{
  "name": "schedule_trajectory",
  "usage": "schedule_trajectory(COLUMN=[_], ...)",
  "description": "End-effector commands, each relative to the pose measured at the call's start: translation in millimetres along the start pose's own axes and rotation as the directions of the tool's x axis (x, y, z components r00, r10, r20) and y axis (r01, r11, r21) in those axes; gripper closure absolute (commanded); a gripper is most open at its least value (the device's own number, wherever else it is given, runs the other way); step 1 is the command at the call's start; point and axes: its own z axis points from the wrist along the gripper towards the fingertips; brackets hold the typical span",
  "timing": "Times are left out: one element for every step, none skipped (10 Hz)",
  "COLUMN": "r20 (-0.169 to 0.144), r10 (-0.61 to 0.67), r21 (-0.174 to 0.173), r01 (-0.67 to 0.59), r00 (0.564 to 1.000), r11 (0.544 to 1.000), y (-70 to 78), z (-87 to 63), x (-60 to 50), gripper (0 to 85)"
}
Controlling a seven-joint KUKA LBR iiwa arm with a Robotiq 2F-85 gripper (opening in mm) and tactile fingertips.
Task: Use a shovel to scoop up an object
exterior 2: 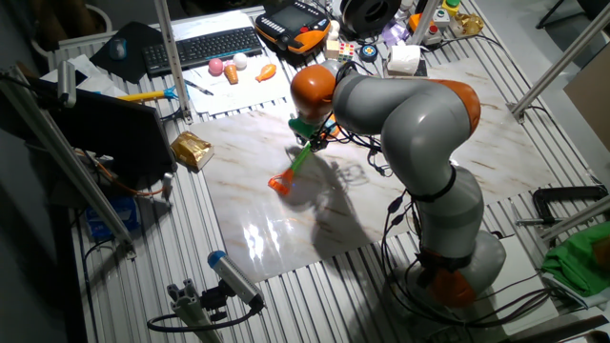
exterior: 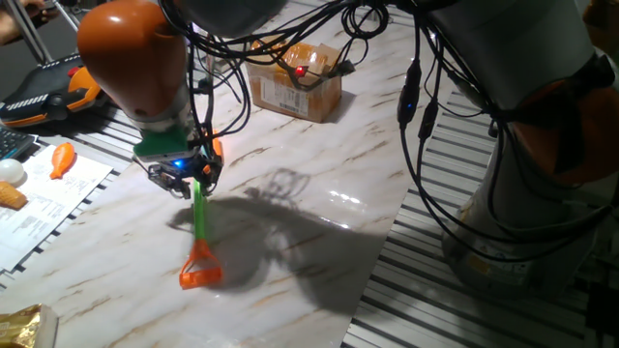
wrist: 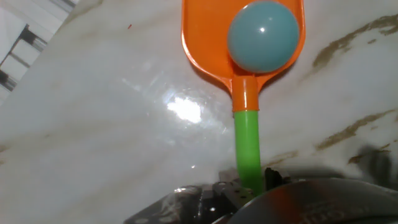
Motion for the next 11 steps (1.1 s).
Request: schedule_trajectory(r20=[0.000, -0.007, -0.016, -0.044, -0.069, -0.092, -0.099, -0.094, -0.098, -0.124, -0.148], r10=[0.000, -0.001, -0.002, 0.000, -0.002, -0.014, -0.020, -0.038, -0.050, -0.051, -0.057], r21=[0.000, 0.006, 0.011, 0.006, 0.004, 0.004, 0.004, 0.010, 0.014, 0.003, -0.014], r01=[0.000, 0.001, 0.003, 0.001, 0.003, 0.014, 0.020, 0.039, 0.052, 0.052, 0.056], r00=[1.000, 1.000, 1.000, 0.999, 0.998, 0.996, 0.995, 0.995, 0.994, 0.991, 0.987], r11=[1.000, 1.000, 1.000, 1.000, 1.000, 1.000, 1.000, 0.999, 0.999, 0.999, 0.998], y=[-0.3, -1.5, -4.1, -8.1, -11.8, -16.2, -19.4, -21.1, -22.9, -27.0, -35.1], z=[-0.9, -7.3, -15.8, -27.2, -38.4, -50.1, -59.3, -67.1, -75.3, -84.0, -92.2], x=[-0.4, -2.2, -3.6, -7.6, -11.3, -14.7, -16.7, -18.0, -23.2, -31.3, -40.0], gripper=[53.3, 53.7, 54.3, 58.3, 69.0, 81.3, 84.3, 84.3, 84.3, 84.3, 84.3])
